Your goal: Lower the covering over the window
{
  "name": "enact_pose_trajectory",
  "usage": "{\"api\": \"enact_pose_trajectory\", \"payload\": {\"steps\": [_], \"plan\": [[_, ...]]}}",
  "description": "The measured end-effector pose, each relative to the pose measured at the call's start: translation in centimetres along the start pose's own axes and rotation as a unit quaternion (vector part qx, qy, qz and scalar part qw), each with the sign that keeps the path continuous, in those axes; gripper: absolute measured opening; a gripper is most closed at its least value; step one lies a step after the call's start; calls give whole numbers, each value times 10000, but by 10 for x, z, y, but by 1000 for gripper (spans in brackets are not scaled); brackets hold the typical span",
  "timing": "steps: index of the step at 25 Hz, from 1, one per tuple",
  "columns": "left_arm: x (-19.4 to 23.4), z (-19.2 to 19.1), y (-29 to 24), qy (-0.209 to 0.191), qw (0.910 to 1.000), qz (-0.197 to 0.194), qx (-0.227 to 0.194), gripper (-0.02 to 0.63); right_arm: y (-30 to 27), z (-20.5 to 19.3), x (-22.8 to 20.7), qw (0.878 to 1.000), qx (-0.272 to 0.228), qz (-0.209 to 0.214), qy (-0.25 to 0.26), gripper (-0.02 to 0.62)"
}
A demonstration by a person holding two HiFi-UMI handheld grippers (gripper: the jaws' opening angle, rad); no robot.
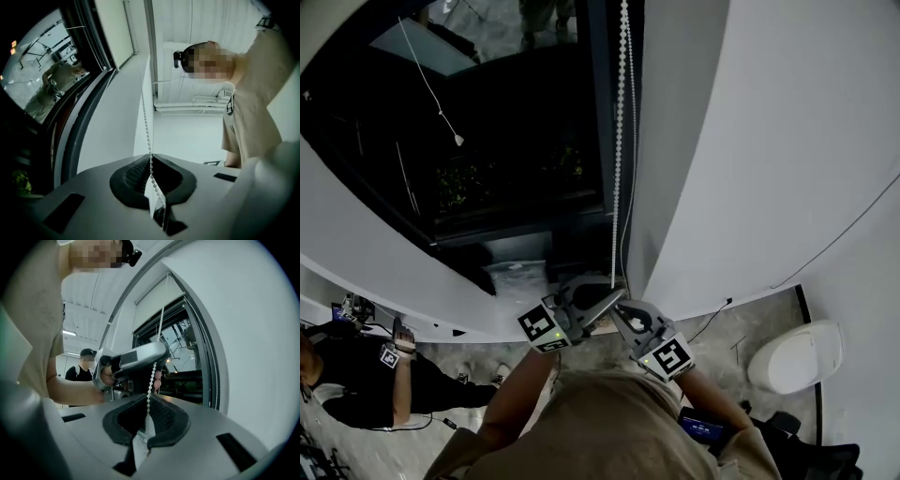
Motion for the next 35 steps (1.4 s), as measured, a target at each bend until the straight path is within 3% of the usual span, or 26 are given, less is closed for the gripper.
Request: {"api": "enact_pose_trajectory", "payload": {"steps": [2, 5, 9, 12, 13, 14, 18, 19, 21, 22, 25, 29, 31, 32, 33, 34, 35], "plan": [[1, 1, 5, -142, 9997, 196, 19, 21, 6, 3, -4, 9998, -66, 35, 159, 18], [6, 2, 19, -304, 9986, 434, 20, 21, 13, 11, -11, 9999, -136, -15, -51, 132], [-2, -20, 25, -389, 9977, 364, 419, 21, 11, 39, -11, 9982, -529, -39, -275, 138], [-16, -52, 20, -173, 9967, 165, 775, 21, 3, 48, -9, 9989, -455, -114, -78, 137], [-20, -61, 19, -96, 9964, 111, 840, 21, -1, 47, -10, 9993, -338, -179, -43, 119], [-22, -67, 20, -37, 9958, 82, 910, 21, -4, 45, -11, 9995, -219, -213, -5, 59], [-26, -69, 25, 321, 9932, -60, 1116, 21, -6, 39, -10, 9994, -154, -280, -151, 9], [-24, -67, 29, 497, 9927, -220, 1078, 24, -5, 35, -13, 9990, -173, -319, -264, 8], [-15, -58, 46, 801, 9937, -332, 713, 156, -5, 19, -17, 9984, -15, -292, -489, 8], [-9, -49, 53, 850, 9950, -220, 478, 156, -6, 8, -17, 9979, 206, -222, -581, 8], [2, -16, 50, 516, 9983, 126, 243, 156, -8, -20, -8, 9944, 768, 26, -724, 8], [8, 2, 19, 51, 9985, 133, 521, 146, -10, -17, 1, 9952, 804, 155, -529, 8], [6, -1, 15, 4, 9981, 201, 580, 21, -8, -18, 2, 9958, 767, 131, -484, 8], [5, -3, 15, -7, 9979, 293, 579, 17, -6, -17, 1, 9969, 656, 94, -424, 8], [4, -4, 16, -57, 9972, 420, 614, 17, -4, -15, -2, 9982, 454, 26, -379, 21], [3, -6, 17, -131, 9959, 549, 704, 17, -1, -11, -6, 9990, 197, -74, -403, 162], [2, -9, 19, -183, 9943, 640, 836, 17, 2, -5, -10, 9986, -56, -184, -489, 219]]}}
Point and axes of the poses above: the fingertips, and each gripper's own axes: y backward along the fingers, x to its left, z out of its top, the point moved 10 cm from there along y, backward along the fingers, and after that the axes turned 5 degrees about -z, right-handed, at the moved point
